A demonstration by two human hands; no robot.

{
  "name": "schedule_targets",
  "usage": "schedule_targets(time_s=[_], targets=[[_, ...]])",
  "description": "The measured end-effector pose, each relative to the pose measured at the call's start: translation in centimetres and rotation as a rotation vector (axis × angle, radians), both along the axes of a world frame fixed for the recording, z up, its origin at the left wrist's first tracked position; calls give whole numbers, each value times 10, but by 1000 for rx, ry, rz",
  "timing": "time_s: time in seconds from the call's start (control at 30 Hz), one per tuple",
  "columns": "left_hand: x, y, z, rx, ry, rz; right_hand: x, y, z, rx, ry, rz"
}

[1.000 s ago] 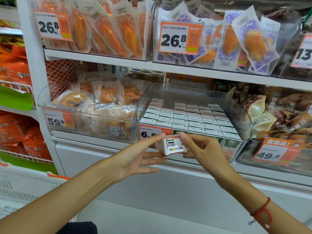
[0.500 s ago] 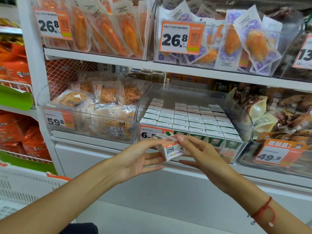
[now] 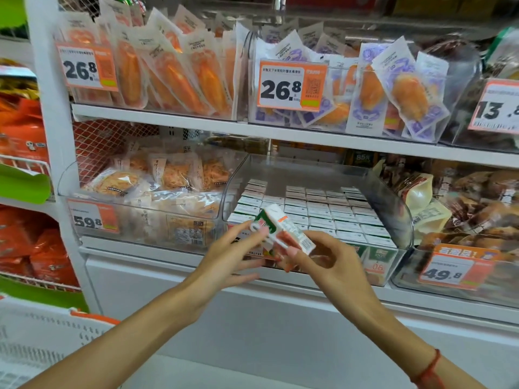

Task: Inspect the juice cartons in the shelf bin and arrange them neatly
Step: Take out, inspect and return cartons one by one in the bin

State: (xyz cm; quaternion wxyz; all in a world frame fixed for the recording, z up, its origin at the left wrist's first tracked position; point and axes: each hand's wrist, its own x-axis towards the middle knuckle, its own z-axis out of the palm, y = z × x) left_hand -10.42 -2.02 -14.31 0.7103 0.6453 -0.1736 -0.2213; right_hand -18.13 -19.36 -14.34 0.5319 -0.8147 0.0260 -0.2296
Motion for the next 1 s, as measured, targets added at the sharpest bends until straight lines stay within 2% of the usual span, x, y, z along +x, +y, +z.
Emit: schedule_targets(time_s=[0.1,0.2,0.3,0.43,0.53,0.63,0.8,0.9,1.0], targets=[[3,7,5,-35,148,-43,-2,-8,-1,-456,-184,-84],[8,9,6,-123,355,-69,-2,-11,-2,-743,-308,-42],[11,10,3,-213,503,-46,0,-11,-1,-885,-354,-10],[16,8,5,-247,470,-27,8,-19,-2,-859,-359,-3],[27,-3,16,-279,340,55,18,-36,-2,-833,-296,-27],[44,-19,28,-274,128,120,32,-62,-1,-801,-137,-176],[86,-66,36,78,-574,287,50,-93,-6,-979,173,-249],[113,-88,31,276,-934,343,55,-96,-12,-1038,193,-247],[139,-98,25,432,-1135,337,56,-97,-14,-1058,186,-255]])
